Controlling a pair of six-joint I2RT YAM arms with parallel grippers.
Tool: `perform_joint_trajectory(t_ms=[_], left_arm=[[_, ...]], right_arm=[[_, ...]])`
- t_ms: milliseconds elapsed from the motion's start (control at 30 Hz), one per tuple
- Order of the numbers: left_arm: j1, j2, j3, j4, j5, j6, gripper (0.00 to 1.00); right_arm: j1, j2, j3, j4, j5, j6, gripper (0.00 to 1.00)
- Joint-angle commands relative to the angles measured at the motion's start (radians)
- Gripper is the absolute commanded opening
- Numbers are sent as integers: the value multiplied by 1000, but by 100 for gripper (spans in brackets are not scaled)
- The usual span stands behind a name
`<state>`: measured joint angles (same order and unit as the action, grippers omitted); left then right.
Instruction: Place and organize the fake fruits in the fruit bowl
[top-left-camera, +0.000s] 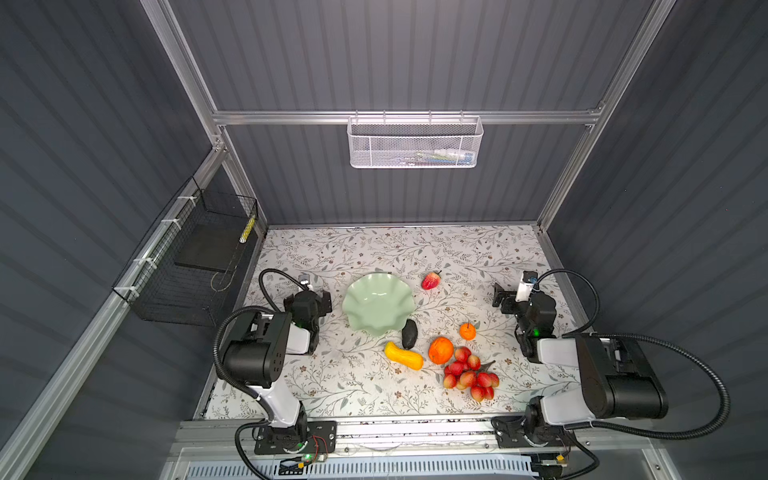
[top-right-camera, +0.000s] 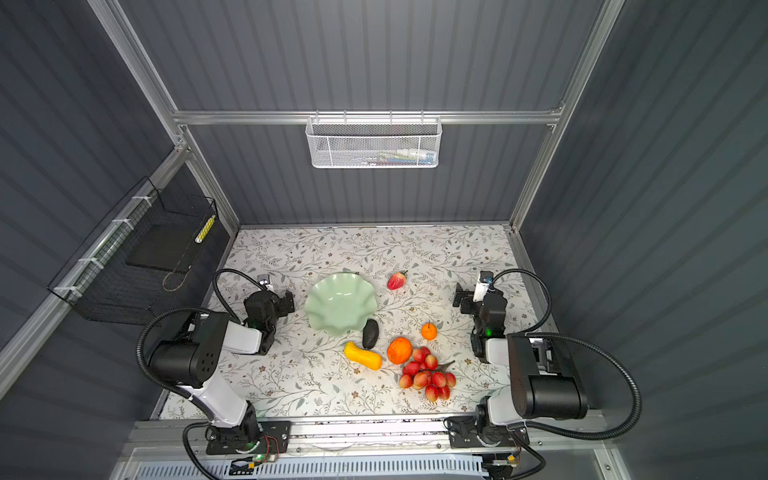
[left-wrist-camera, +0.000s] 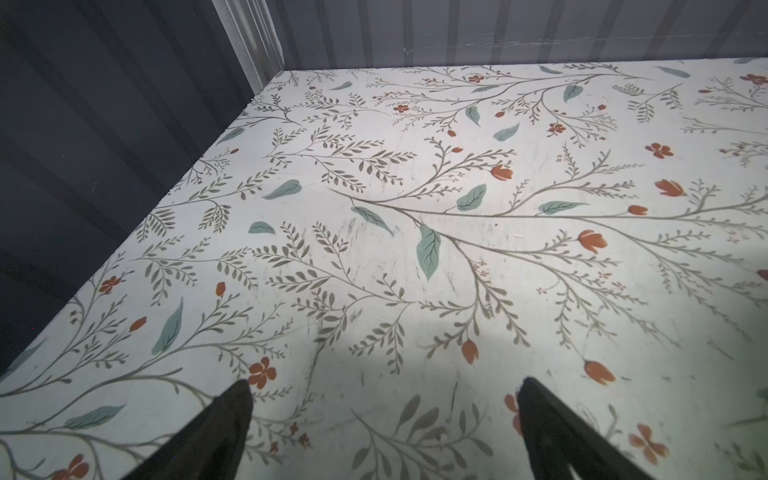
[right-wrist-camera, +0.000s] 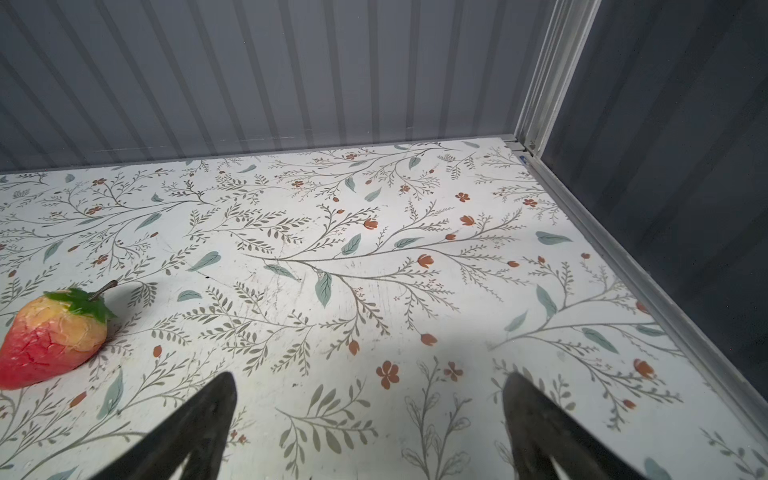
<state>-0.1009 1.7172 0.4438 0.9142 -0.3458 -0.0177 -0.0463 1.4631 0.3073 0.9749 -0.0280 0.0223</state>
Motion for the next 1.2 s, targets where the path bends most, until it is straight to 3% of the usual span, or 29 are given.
perform_joint_trajectory(t_ms=[0, 967, 1033, 1100, 1167], left_arm=[[7, -1, 16, 24, 7, 0, 100], [7, -2, 12, 28, 9, 1, 100], [7, -16, 10, 36, -28, -5, 100], [6, -90, 22, -53, -61, -19, 100], [6, -196, 61, -218, -94, -41, 100]], right_arm=[[-9, -6, 17, 0, 2, 10, 99], [-12, -3, 22, -8, -6, 14, 99], [-12, -9, 21, -5, 16, 21, 99], [-10, -68, 52, -111, 85, 47, 99], [-7, -152, 148, -358, 154, 71, 99]])
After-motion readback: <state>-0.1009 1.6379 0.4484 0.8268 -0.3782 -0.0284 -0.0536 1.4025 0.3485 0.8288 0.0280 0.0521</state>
